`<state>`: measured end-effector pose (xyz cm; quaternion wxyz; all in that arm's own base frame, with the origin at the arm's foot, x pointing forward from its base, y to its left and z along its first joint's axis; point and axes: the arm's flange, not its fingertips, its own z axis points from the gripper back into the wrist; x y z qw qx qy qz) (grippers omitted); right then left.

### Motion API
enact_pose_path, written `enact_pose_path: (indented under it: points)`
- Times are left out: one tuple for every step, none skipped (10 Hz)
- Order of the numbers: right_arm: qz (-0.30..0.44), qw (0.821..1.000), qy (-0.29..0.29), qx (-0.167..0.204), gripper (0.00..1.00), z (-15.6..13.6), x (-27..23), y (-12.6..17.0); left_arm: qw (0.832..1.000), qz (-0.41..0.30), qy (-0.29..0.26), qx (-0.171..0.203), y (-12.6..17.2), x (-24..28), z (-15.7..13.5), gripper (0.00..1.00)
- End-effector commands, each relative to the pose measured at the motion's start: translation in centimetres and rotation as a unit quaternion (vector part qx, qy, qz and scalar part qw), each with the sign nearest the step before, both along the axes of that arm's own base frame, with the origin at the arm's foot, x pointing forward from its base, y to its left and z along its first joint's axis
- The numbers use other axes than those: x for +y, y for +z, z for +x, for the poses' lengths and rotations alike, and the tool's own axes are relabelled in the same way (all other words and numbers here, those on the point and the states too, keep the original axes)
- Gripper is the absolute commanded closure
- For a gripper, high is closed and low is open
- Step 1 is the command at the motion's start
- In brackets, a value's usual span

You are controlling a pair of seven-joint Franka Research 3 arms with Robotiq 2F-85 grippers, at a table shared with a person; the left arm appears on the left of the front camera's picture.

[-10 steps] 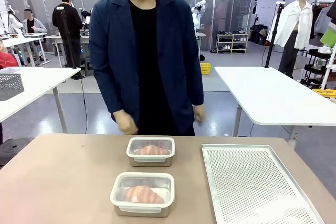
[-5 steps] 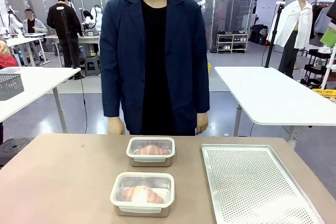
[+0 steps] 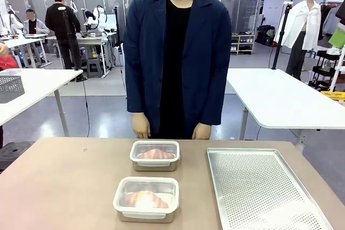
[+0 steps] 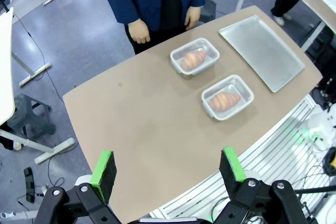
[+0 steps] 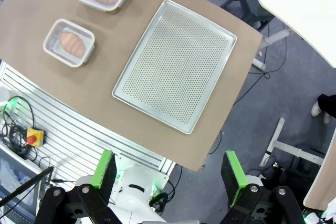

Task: Place the bread into the airtight container.
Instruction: Pick up a Butter Roll and place it into an empty Airtight Container.

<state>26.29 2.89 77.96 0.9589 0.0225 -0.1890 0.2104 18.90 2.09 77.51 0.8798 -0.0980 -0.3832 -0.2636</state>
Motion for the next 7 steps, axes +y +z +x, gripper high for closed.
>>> enact_pose_path:
  points:
    - [-0.005,1.000,0.002,0.001,0.00,0.00,-0.07,0.25,1.000,0.000,-0.002,-0.002,0.14,-0.08,0.08,0.00]
    - [-0.005,1.000,0.002,0.001,0.00,0.00,-0.07,0.25,1.000,0.000,-0.002,-0.002,0.14,-0.08,0.08,0.00]
    - [-0.005,1.000,0.002,0.001,0.00,0.00,-0.07,0.25,1.000,0.000,-0.002,-0.002,0.14,-0.08,0.08,0.00]
    - [-0.005,1.000,0.002,0.001,0.00,0.00,-0.07,0.25,1.000,0.000,-0.002,-0.002,0.14,-0.08,0.08,0.00]
    - [-0.005,1.000,0.002,0.001,0.00,0.00,-0.07,0.25,1.000,0.000,-0.002,-0.002,0.14,-0.08,0.08,0.00]
    - [-0.005,1.000,0.002,0.001,0.00,0.00,-0.07,0.25,1.000,0.000,-0.002,-0.002,0.14,-0.08,0.08,0.00]
    - [-0.005,1.000,0.002,0.001,0.00,0.00,-0.07,0.25,1.000,0.000,-0.002,-0.002,0.14,-0.08,0.08,0.00]
